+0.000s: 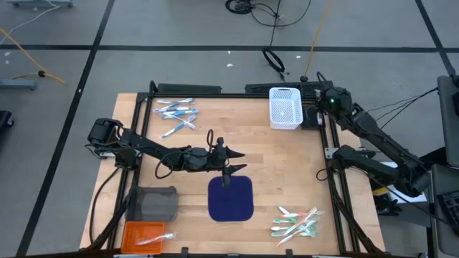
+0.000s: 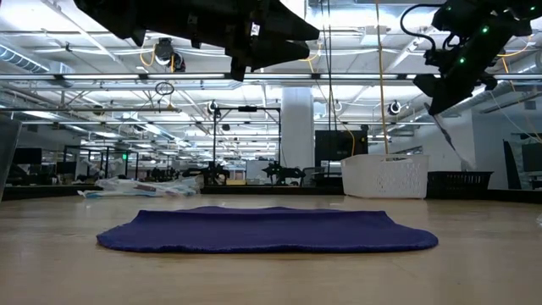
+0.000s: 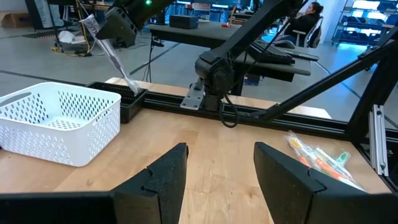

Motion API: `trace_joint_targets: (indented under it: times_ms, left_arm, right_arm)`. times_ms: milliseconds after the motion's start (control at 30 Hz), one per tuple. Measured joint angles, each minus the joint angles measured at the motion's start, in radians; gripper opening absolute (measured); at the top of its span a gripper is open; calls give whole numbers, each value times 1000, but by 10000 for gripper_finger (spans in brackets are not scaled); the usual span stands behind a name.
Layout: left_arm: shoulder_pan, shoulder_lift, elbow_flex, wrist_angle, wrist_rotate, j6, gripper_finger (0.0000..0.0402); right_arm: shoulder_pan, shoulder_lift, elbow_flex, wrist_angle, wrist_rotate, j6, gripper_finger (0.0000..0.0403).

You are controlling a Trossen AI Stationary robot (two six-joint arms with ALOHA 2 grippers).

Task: Pick & Place Toothbrushes
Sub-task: Put the violet toothbrush into the black basket

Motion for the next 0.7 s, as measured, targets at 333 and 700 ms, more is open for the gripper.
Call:
trace_joint_targets:
  times_ms: [333,700]
  left_arm:
    - [0,0,0,0,0,0,189]
    - [0,0,0,-1,0,0,189]
  right_arm:
    - [0,5,0,-12,1,11,7]
    - [0,6,-41,8,27,2,8]
